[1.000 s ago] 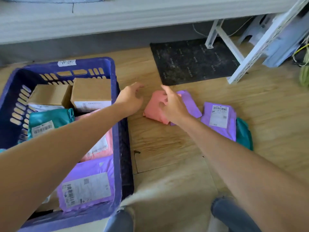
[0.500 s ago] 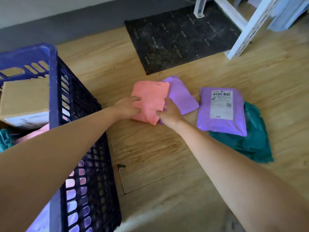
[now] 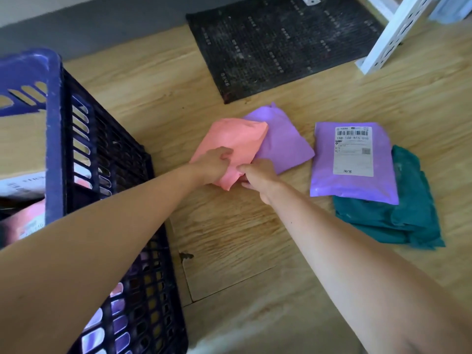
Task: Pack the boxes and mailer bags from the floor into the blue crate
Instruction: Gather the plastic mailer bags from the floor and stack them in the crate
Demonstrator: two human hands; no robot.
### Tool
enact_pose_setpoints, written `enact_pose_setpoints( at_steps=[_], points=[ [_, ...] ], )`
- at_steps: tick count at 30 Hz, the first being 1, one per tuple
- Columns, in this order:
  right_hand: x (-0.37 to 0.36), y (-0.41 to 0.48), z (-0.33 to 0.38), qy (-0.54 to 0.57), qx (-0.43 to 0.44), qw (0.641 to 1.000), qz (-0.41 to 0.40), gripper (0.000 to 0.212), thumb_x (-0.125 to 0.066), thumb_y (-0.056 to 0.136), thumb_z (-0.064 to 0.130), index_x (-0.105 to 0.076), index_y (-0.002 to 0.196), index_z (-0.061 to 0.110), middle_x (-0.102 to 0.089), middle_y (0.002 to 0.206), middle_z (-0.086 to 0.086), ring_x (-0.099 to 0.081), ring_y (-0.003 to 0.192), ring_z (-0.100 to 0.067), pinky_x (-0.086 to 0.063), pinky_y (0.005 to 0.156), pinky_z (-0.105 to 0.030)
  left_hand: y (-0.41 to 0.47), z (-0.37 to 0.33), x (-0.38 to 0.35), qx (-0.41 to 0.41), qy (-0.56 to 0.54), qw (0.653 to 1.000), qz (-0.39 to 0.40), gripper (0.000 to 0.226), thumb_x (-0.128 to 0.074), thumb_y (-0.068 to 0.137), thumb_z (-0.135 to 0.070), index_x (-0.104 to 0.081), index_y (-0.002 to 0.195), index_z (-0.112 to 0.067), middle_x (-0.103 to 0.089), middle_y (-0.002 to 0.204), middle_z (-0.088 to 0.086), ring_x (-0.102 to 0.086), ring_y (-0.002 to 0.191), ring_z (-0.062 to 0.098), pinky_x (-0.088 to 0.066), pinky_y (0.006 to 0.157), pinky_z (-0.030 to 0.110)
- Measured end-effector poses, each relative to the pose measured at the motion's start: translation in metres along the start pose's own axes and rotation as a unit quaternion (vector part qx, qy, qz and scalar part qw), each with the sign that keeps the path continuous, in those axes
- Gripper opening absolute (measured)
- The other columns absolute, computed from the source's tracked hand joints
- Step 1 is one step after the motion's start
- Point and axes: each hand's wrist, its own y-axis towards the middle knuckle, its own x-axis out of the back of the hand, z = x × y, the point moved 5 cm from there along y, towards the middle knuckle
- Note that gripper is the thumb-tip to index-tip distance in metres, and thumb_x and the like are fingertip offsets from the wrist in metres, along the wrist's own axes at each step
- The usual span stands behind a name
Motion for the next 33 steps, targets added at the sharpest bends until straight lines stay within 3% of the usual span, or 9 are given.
enact_pose_setpoints(
  at_steps=[3,6,10,15,21,23,26,30,33],
  points=[
    [-0.005,-0.002,0.006,-0.028,0.017,0.999,-0.028,0.007,-0.058,0.079,0.001,-0.059,0.076,0.007,-0.058,0.085,-0.010,-0.053,0.080,-0.020,-0.054,0.071,-0.035,-0.009,-0.002,0.010,0.000,-0.008,1.000,-0.014,0.043,-0.034,0.101,-0.023,-0.038,0.144,-0.019,-0.036,0.151,0.003,-0.037,0.136,0.022,-0.030,0.104,0.023],
    [-0.012,-0.018,0.023,-0.041,0.060,0.997,-0.023,0.005,-0.056,0.084,0.006,-0.061,0.083,0.007,-0.058,0.080,-0.006,-0.050,0.070,-0.017,-0.043,0.061,-0.021,-0.025,-0.008,0.024,0.017,-0.057,0.998,-0.021,0.043,-0.037,0.101,-0.032,-0.042,0.141,-0.019,-0.041,0.147,0.006,-0.044,0.130,0.026,-0.037,0.106,0.029],
    [-0.021,-0.054,0.054,-0.064,0.138,0.988,-0.018,0.016,-0.054,0.092,0.013,-0.066,0.098,0.003,-0.065,0.091,-0.007,-0.059,0.080,-0.019,-0.044,0.064,-0.022,-0.056,-0.017,0.043,0.050,-0.206,0.977,-0.030,0.029,-0.047,0.095,-0.041,-0.059,0.116,-0.024,-0.064,0.116,0.006,-0.063,0.102,0.026,-0.053,0.091,0.044],
    [-0.024,-0.117,0.090,-0.029,0.176,0.984,0.020,0.004,-0.057,0.092,0.013,-0.060,0.092,0.013,-0.058,0.089,-0.004,-0.056,0.077,-0.014,-0.039,0.045,-0.004,-0.109,-0.034,0.076,0.051,-0.317,0.946,-0.043,0.039,-0.058,0.087,-0.048,-0.061,0.111,-0.018,-0.069,0.092,0.008,-0.068,0.071,0.025,-0.059,0.074,0.047],
    [-0.036,-0.202,0.127,0.005,0.204,0.974,0.097,0.019,-0.057,0.084,0.000,-0.069,0.097,0.008,-0.062,0.120,-0.011,-0.060,0.109,-0.024,-0.050,0.073,-0.020,-0.185,-0.048,0.120,0.056,-0.341,0.929,-0.129,0.027,-0.051,0.093,-0.032,-0.057,0.114,-0.016,-0.067,0.105,0.007,-0.069,0.088,0.025,-0.059,0.072,0.042],
    [-0.042,-0.228,0.136,-0.001,0.211,0.970,0.117,0.022,-0.054,0.083,-0.004,-0.069,0.092,0.010,-0.062,0.118,-0.006,-0.060,0.106,-0.023,-0.053,0.074,-0.022,-0.211,-0.048,0.134,0.050,-0.360,0.921,-0.141,0.027,-0.044,0.095,-0.026,-0.054,0.118,-0.015,-0.066,0.106,0.009,-0.068,0.088,0.028,-0.059,0.069,0.041],
    [-0.049,-0.267,0.148,-0.049,0.237,0.964,0.111,0.032,-0.055,0.081,-0.002,-0.070,0.093,0.023,-0.061,0.120,0.006,-0.058,0.110,-0.018,-0.052,0.090,-0.034,-0.254,-0.039,0.157,0.044,-0.397,0.903,-0.160,0.029,-0.038,0.096,-0.021,-0.053,0.119,-0.013,-0.064,0.105,0.011,-0.066,0.089,0.031,-0.058,0.067,0.041],
    [-0.064,-0.308,0.160,-0.096,0.306,0.945,0.067,0.047,-0.062,0.081,-0.001,-0.060,0.120,0.026,-0.058,0.127,0.000,-0.056,0.112,-0.015,-0.051,0.093,-0.032,-0.310,-0.013,0.182,0.038,-0.410,0.889,-0.202,0.028,-0.034,0.094,-0.018,-0.055,0.109,-0.008,-0.064,0.096,0.011,-0.065,0.082,0.029,-0.058,0.068,0.042],
    [-0.080,-0.327,0.159,-0.117,0.328,0.936,0.041,0.069,-0.075,0.075,0.020,-0.044,0.136,0.032,-0.055,0.130,0.007,-0.053,0.112,-0.008,-0.048,0.095,-0.030,-0.347,0.012,0.197,0.040,-0.389,0.891,-0.232,0.023,-0.035,0.091,-0.014,-0.057,0.095,-0.009,-0.066,0.095,0.013,-0.065,0.079,0.029,-0.059,0.069,0.039]
  ],
)
